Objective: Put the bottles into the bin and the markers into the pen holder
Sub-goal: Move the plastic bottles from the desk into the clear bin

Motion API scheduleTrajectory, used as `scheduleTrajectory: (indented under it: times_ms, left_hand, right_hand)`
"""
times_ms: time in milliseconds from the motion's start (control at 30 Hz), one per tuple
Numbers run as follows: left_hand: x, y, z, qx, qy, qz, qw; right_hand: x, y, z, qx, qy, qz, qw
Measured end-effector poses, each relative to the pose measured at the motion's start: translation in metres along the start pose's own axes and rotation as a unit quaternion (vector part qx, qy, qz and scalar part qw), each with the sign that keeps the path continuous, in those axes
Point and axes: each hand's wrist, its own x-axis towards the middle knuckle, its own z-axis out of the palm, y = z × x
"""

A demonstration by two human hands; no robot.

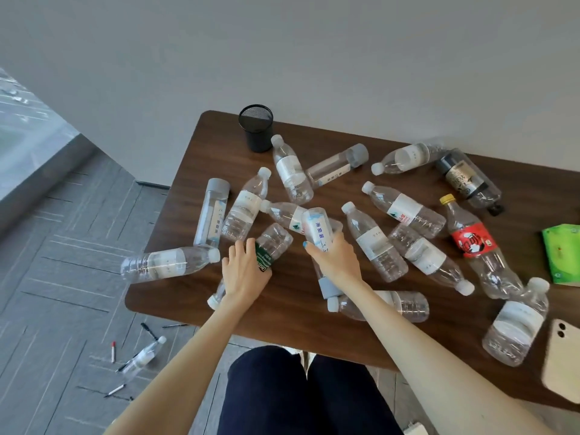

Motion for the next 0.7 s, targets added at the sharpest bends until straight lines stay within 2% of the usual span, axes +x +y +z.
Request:
scheduleTrajectory:
  times_ms: [167,333,533,700]
  left_hand:
    - [-0.005,-0.017,-0.043,-0.162,0.021,-0.067,0.984]
    - [-0.004,-0.046,-0.085,-0.322,0.025,-0.134,0.937]
    - [-0.009,-0.093,-0.115,-0.363,0.058,-0.169,0.915]
    - [-0.002,-0.143,-0.134,-0.387,0.1,-0.197,0.895]
  right_hand:
    - [0.001,-0.029,0.006,0.025,-0.033,-0.038,0.998]
    - [-0.003,-0.076,0.018,0.048,-0.072,-0.084,0.993]
    - [-0.013,-0.137,0.059,0.043,-0.108,-0.144,0.983]
    - [-0.016,-0.179,0.092,0.047,-0.119,-0.143,0.981]
